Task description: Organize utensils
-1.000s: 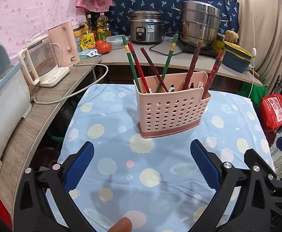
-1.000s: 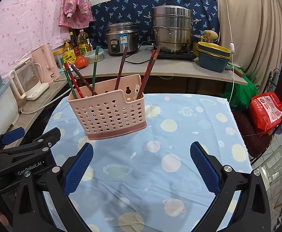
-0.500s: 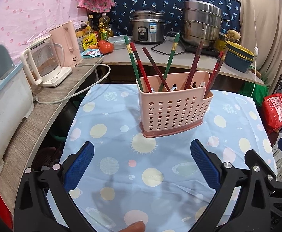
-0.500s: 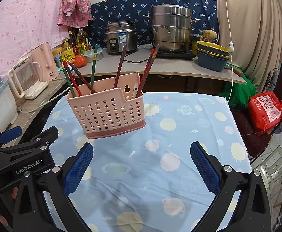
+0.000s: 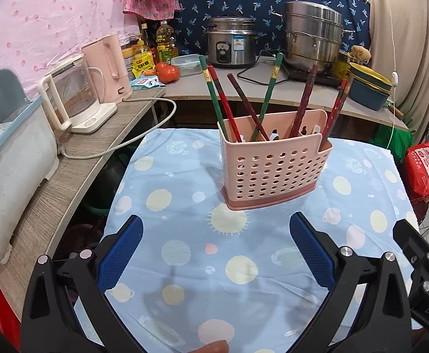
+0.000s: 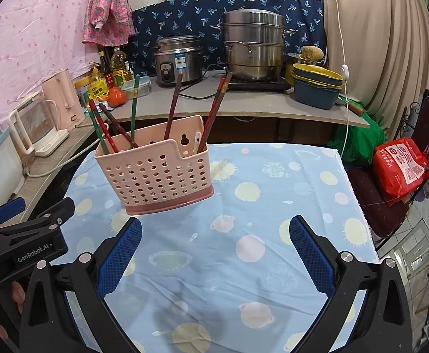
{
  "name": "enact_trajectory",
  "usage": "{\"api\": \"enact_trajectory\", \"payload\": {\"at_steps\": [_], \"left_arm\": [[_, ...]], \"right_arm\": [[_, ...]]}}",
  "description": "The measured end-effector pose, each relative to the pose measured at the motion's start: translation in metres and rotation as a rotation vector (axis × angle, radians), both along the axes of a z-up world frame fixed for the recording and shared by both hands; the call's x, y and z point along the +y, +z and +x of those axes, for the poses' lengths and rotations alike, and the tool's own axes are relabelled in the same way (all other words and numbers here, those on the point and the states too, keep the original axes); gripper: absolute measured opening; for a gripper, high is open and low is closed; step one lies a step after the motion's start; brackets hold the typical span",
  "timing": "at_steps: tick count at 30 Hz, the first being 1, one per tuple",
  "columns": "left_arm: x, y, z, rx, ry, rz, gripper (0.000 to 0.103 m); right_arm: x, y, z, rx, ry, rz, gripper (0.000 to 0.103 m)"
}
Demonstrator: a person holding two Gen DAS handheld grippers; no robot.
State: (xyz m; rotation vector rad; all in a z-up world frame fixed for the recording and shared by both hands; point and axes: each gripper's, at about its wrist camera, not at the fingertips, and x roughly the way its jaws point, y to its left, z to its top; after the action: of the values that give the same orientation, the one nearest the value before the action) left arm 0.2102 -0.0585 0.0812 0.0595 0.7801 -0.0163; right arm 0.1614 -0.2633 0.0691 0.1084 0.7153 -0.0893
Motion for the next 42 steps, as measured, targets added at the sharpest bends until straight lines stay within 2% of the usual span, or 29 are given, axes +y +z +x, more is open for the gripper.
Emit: {"api": "enact_trajectory", "payload": {"at_steps": [42], "left_arm": [[0.0025,-0.005,-0.0011,0.016,0.007,0.03,0.095]], "right_arm": [[0.0035,-0.0035,0.0008,0.018,0.005,-0.008,0.097]]}}
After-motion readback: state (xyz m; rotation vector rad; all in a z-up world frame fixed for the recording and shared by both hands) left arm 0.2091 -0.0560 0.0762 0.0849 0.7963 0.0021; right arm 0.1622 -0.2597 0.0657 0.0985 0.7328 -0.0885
